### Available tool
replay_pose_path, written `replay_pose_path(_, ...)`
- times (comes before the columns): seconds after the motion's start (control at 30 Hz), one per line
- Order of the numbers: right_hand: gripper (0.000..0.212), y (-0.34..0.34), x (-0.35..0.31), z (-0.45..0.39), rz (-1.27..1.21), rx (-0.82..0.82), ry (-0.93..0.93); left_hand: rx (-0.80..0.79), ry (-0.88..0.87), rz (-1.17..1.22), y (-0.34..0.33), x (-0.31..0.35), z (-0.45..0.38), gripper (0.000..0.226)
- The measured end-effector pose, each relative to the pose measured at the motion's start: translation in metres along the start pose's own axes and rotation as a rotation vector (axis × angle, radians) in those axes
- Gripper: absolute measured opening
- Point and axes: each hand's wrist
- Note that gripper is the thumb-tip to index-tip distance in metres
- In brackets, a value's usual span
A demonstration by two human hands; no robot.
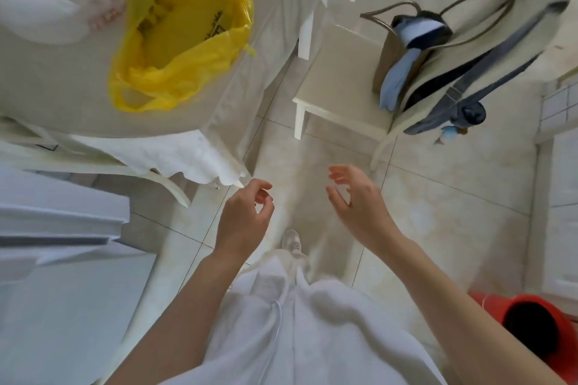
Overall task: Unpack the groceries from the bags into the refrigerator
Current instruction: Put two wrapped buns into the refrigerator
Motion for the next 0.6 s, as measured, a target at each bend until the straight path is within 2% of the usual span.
replay_pose_path(0.33, 0.028, 0.023, -0.012, -0.168, 0.035, -0.074, 0.112, 0.087, 0.095, 0.023, 0.015, 0.023, -0.132, 0.021)
replay_pose_path(0.6, 0.033, 0.035, -0.035, -0.323, 0.056, -0.292, 0.302, 0.34, 0.261, 0.045, 0.029, 0.041, -0.239, 0.023)
Point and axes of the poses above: each hand's wrist, its own z-axis away from the middle knuckle, its own y-axis out of the back of the hand, x = y × z, and after that the axes turned 5 degrees about z, right-handed
